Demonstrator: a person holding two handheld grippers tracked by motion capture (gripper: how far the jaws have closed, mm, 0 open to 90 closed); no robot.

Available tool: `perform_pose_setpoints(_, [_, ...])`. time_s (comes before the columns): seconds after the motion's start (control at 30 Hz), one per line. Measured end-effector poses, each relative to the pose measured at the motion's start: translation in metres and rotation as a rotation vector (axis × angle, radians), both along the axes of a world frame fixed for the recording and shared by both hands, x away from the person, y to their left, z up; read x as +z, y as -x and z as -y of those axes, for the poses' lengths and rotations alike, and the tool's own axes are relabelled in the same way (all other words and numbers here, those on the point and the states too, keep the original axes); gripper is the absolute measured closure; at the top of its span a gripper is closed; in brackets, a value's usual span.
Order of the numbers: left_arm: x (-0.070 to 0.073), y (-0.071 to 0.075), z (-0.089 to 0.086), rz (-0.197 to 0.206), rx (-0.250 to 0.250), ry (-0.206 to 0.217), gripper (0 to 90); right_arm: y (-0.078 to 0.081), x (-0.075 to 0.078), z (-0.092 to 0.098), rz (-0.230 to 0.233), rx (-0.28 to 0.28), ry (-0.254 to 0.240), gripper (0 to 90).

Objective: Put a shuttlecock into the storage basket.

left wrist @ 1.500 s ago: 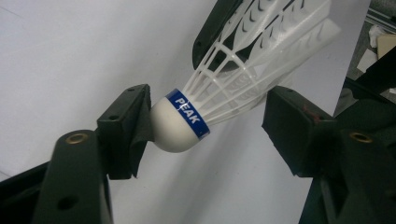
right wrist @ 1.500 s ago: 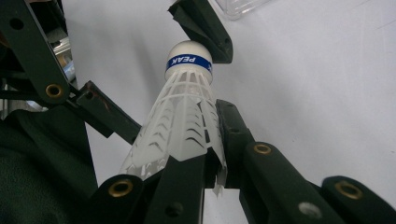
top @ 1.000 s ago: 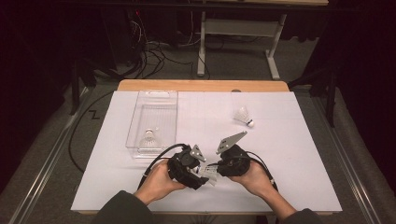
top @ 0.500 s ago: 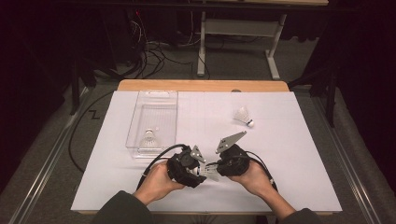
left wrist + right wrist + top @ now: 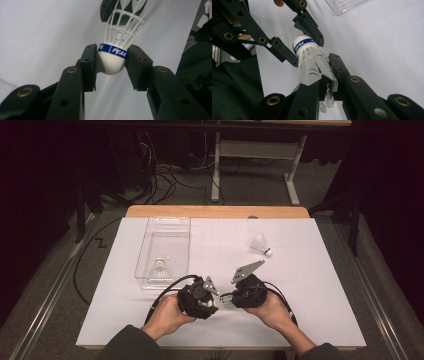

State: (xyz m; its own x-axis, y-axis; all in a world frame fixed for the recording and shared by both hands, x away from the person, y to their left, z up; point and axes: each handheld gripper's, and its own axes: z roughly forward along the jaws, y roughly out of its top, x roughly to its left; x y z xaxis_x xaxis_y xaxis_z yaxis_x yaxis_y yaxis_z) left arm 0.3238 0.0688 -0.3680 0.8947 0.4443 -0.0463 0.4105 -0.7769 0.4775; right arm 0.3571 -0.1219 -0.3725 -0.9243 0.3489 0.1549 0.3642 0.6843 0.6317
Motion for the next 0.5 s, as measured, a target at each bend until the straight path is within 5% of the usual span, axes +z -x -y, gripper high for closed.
perform_pose_setpoints(0.5, [-0.0017,-0.0018,0.0011,-0.006,0.004,-0.014,49.2,0.0014,0.0002,-0.0011,0.004,0.029,-0.01,89.9])
